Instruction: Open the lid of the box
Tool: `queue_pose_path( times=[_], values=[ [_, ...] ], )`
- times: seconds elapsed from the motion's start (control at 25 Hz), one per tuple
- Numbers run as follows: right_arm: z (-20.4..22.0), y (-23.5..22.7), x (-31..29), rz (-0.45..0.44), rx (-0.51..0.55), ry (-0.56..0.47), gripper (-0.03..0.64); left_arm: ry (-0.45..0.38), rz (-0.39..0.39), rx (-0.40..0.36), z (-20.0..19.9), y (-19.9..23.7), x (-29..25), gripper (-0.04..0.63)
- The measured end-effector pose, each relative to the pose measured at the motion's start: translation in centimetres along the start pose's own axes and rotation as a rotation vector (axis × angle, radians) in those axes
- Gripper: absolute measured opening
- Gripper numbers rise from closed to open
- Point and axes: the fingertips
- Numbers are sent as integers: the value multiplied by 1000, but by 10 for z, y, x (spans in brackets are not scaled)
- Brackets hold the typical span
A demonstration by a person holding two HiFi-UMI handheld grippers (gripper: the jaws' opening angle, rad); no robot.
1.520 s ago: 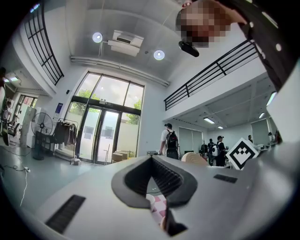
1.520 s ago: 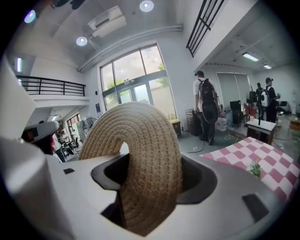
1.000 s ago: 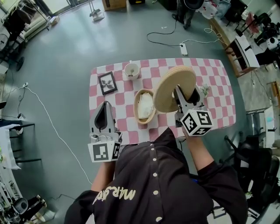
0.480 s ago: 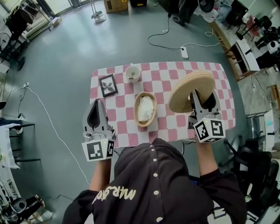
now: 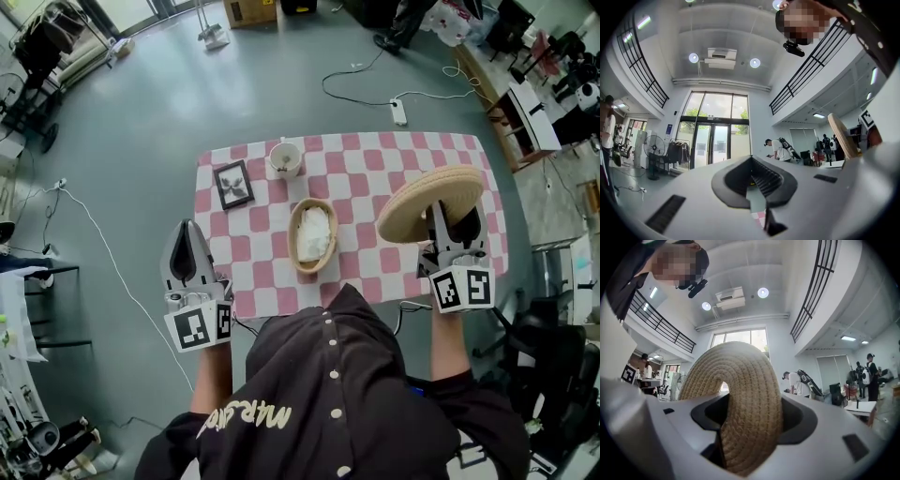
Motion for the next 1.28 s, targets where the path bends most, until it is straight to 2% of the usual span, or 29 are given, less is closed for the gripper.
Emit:
queue_pose_path(
  times=[0.36,0.72,1.28],
  values=[
    [8,-11,5,5,-10,-12,298,17,-58,-28,3,20,5,8],
    [16,-4,9,-27,15,-26,298,17,-56,-29,7,18,9,6],
    [26,-10,8,7,-1,-3,298,29,-45,-13,12,15,8,6]
  ],
)
Point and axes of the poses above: the fingertips, and each gripper's own axes: x backward along the fingers, y to its left, z out of its underside
